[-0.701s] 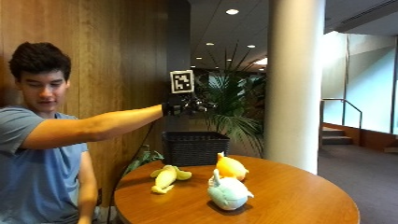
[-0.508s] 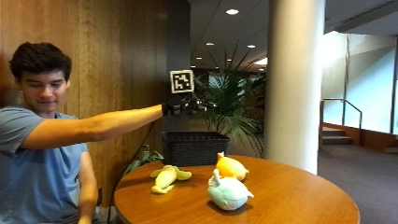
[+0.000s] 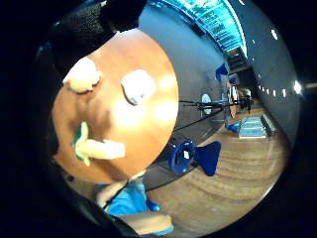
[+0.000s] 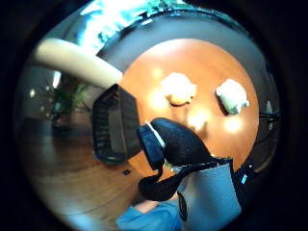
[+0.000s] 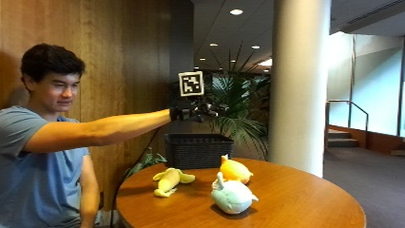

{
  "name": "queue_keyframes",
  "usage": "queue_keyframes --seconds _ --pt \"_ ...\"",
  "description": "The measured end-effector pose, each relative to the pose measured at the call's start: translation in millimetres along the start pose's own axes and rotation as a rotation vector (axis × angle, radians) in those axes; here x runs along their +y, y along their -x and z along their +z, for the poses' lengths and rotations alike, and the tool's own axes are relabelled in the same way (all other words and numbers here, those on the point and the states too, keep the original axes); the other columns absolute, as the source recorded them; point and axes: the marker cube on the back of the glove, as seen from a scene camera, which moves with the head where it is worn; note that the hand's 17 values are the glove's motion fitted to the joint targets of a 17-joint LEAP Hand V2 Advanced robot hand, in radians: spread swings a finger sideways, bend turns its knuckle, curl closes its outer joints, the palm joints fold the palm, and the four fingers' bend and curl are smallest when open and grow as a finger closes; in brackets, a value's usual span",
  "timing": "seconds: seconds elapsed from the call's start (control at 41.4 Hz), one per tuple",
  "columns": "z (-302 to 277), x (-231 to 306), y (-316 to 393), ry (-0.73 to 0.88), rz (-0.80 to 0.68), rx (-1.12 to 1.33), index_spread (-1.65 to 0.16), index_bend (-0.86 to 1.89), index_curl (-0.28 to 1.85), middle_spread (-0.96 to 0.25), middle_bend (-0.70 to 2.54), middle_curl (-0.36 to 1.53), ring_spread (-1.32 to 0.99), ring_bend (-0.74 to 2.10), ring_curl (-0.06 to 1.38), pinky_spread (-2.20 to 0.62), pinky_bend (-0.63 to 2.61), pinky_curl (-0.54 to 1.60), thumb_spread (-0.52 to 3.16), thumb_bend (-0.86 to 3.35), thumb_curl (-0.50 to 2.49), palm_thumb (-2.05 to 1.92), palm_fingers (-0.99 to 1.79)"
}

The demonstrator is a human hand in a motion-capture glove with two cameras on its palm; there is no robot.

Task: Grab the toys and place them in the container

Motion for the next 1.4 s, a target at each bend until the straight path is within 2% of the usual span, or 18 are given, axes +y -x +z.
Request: queue_keyframes --seconds 0.193,0.242,0.314,0.363,0.411,0.484,0.508,0.605,0.653,0.75,0.846,1.136,1.257,1.402 --pt "40 -21 -55 0.017 -0.130 0.039 -0.29 0.11 0.17 -0.02 0.17 0.24 -0.02 0.19 0.11 0.01 0.95 0.33 1.17 -0.03 0.13 -0.03 -0.13" --pt "51 -29 -67 0.030 -0.079 0.028 -0.29 0.11 0.17 -0.02 0.17 0.24 -0.02 0.18 0.11 0.01 0.96 0.34 1.17 -0.03 0.14 -0.04 -0.14" --pt "67 -45 -78 0.050 0.144 -0.026 -0.29 0.10 0.17 -0.02 0.17 0.25 -0.02 0.18 0.12 0.02 0.97 0.34 1.16 -0.04 0.15 -0.04 -0.15" --pt "75 -50 -81 0.059 0.208 -0.032 -0.30 0.10 0.17 -0.02 0.17 0.25 -0.03 0.18 0.13 0.02 0.96 0.34 1.16 -0.04 0.15 -0.04 -0.15" --pt "91 -54 -89 0.072 0.157 0.005 -0.29 0.10 0.17 -0.02 0.17 0.26 -0.03 0.18 0.13 0.02 0.97 0.34 1.14 -0.04 0.16 -0.04 -0.16" --pt "122 -58 -111 0.101 -0.010 0.096 -0.29 0.10 0.17 -0.02 0.16 0.26 -0.03 0.17 0.14 0.02 0.99 0.35 1.12 -0.04 0.17 -0.04 -0.18" --pt "132 -61 -115 0.111 -0.012 0.104 -0.30 0.10 0.17 -0.02 0.15 0.26 -0.03 0.16 0.14 0.02 1.00 0.35 1.12 -0.04 0.17 -0.04 -0.18" --pt "171 -80 -121 0.172 0.246 0.057 -0.29 0.09 0.17 -0.02 0.14 0.25 -0.02 0.16 0.14 0.04 1.06 0.37 1.11 -0.04 0.18 -0.03 -0.19" --pt "189 -85 -126 0.225 0.308 0.066 -0.29 0.08 0.16 -0.02 0.13 0.25 -0.02 0.15 0.14 0.04 1.10 0.37 1.10 -0.03 0.19 -0.03 -0.22" --pt "219 -86 -133 0.342 0.329 0.072 -0.29 0.05 0.15 0.00 0.09 0.23 -0.01 0.14 0.14 0.05 1.22 0.40 1.08 -0.03 0.20 -0.01 -0.29" --pt "245 -78 -144 0.463 0.242 0.155 -0.28 0.03 0.14 0.01 0.07 0.21 0.01 0.14 0.14 0.06 1.34 0.43 1.06 -0.02 0.22 0.01 -0.37" --pt "248 -64 -162 0.654 0.356 0.055 -0.28 0.01 0.10 0.04 0.07 0.17 0.04 0.19 0.18 0.06 1.48 0.45 1.00 -0.04 0.26 0.02 -0.38" --pt "249 -52 -172 0.615 0.334 0.057 -0.28 -0.03 0.07 0.05 0.05 0.16 0.06 0.23 0.20 0.05 1.55 0.46 0.95 -0.05 0.26 -0.03 -0.37" --pt "245 -46 -173 0.524 0.297 -0.022 -0.30 -0.05 0.01 0.06 0.18 0.17 0.04 0.71 0.33 -0.06 1.56 0.44 1.02 0.01 0.28 0.07 -0.03"
